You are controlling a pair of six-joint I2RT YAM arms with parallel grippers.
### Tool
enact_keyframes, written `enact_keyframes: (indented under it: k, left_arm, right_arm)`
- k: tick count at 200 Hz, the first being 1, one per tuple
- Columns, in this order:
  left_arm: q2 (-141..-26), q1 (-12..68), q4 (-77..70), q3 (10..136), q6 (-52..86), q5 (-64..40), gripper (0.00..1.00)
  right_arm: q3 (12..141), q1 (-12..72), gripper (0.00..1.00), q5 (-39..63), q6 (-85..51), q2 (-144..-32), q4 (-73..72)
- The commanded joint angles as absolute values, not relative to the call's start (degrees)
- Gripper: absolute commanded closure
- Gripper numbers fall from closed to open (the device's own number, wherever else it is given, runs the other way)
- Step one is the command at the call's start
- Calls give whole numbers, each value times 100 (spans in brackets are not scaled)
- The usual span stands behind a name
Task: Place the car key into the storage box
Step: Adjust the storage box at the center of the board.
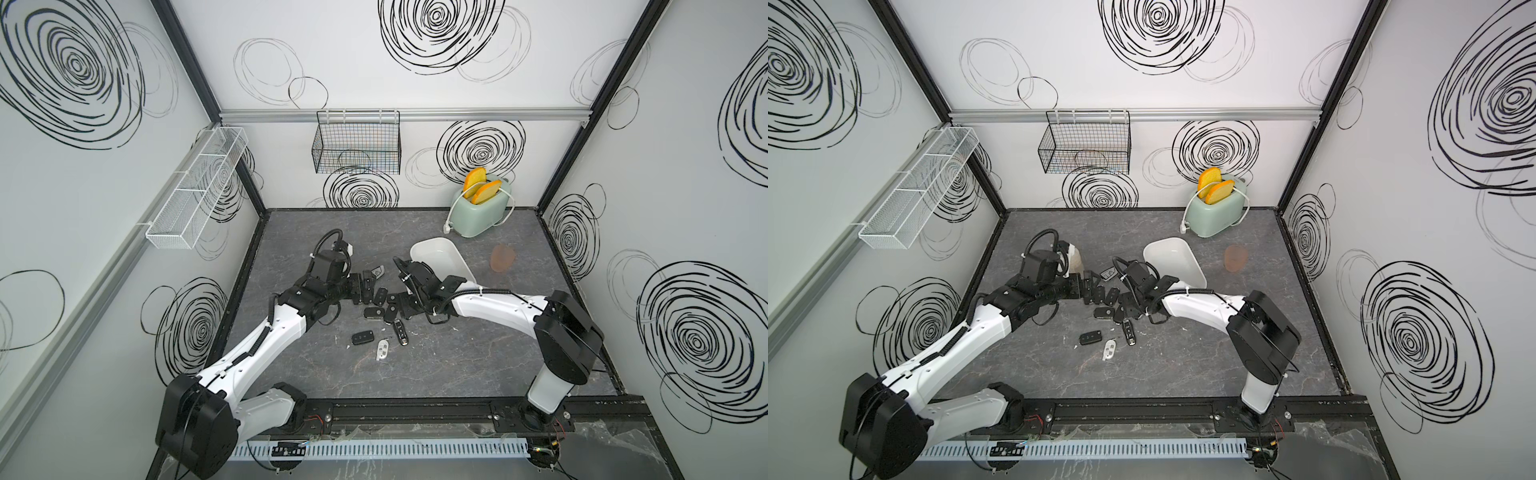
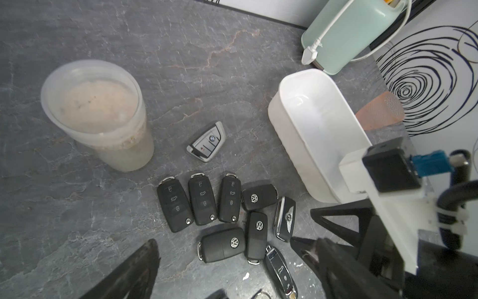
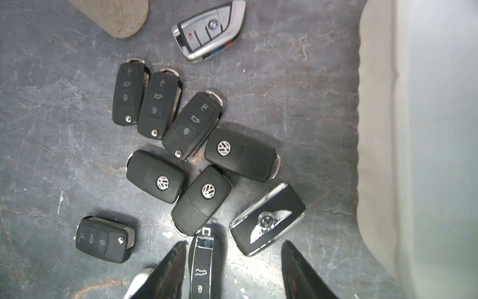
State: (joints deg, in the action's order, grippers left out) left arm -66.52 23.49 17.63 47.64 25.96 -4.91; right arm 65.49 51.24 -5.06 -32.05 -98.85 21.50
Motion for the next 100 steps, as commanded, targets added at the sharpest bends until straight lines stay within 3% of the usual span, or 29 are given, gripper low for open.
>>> enact_keyframes:
  k: [1,100]
  left_arm:
    - [-6521,2366,1726,4522,2733,-627,2]
    - [-6336,2355,1634,4131,2663,-448,2]
  right_arm:
    - [6429,5150,38,-675,-3635,-9995,2398]
    - [6539,5061,39,-878,-4051,-10693,2165]
